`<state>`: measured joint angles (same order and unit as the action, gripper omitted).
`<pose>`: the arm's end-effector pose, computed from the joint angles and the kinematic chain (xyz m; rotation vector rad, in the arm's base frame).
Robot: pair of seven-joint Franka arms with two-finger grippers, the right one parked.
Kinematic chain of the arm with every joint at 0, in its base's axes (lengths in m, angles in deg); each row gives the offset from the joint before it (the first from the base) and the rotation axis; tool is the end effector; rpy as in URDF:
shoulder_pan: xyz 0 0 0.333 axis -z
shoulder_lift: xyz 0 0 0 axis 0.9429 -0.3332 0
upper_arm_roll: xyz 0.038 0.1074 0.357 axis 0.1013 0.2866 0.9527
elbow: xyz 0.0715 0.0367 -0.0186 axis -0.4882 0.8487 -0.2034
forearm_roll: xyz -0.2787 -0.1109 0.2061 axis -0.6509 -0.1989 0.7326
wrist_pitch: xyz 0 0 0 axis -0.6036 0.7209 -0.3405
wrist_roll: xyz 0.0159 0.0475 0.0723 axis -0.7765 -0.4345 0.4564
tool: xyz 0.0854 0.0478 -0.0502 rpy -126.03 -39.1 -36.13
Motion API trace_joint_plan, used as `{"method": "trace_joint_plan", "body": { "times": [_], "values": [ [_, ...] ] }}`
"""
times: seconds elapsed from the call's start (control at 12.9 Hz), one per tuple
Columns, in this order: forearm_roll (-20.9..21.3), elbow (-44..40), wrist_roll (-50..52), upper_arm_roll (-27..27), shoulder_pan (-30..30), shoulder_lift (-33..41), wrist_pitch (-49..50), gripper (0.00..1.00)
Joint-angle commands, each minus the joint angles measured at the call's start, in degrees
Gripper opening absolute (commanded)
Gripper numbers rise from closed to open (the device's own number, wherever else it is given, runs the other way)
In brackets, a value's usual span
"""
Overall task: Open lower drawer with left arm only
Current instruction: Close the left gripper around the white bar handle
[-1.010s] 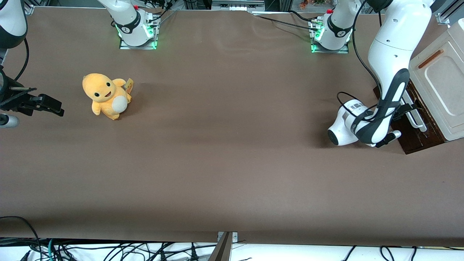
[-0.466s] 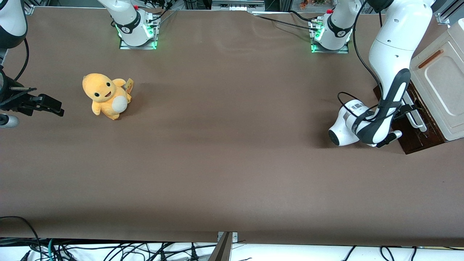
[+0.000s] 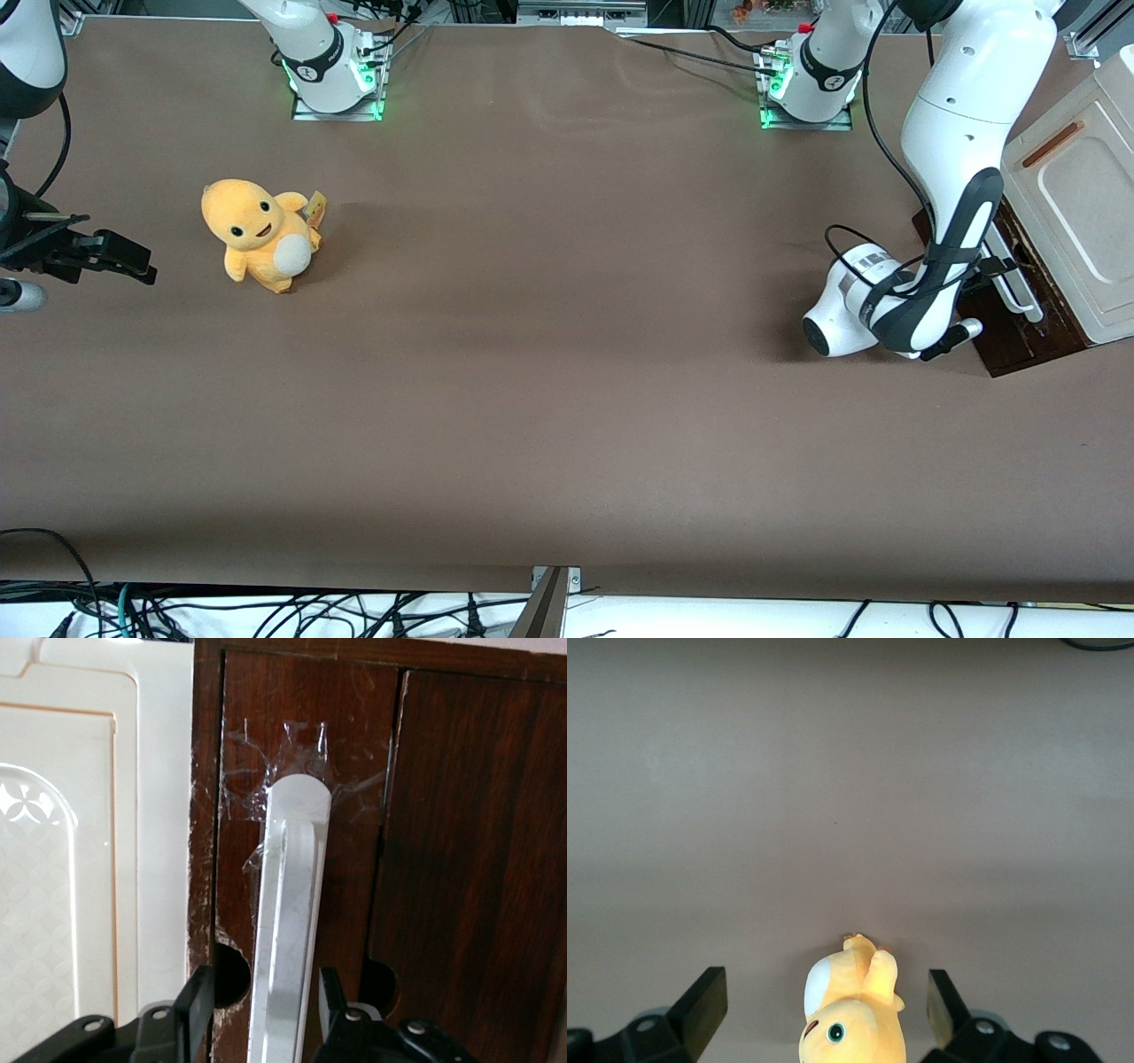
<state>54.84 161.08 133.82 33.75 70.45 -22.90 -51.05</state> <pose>0.5659 0.0511 0.2333 -1.5778 -0.3674 0.2279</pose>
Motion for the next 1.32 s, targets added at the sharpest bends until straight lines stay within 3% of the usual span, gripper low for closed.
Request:
{"method": "trace_joint_plan", "body": {
  "times": [0.0, 0.39, 0.62, 0.93, 1.24],
  "values": [
    [2.22, -0.72, 0.51, -0.27, -0.96, -1.24, -0.1, 0.55],
    [2.31, -0.8, 0.51, -0.27, -1.14, -1.59, -0.28, 0.45],
    [2.22, -0.8, 0.51, -0.27, -1.14, -1.59, -0.28, 0.33],
    [2.22, -0.8, 0.51, -0.27, -1.05, -1.59, -0.19, 0.32],
    [2.22, -0.72, 0.33, -0.27, -1.05, -1.59, -0.19, 0.16]
  ]
}}
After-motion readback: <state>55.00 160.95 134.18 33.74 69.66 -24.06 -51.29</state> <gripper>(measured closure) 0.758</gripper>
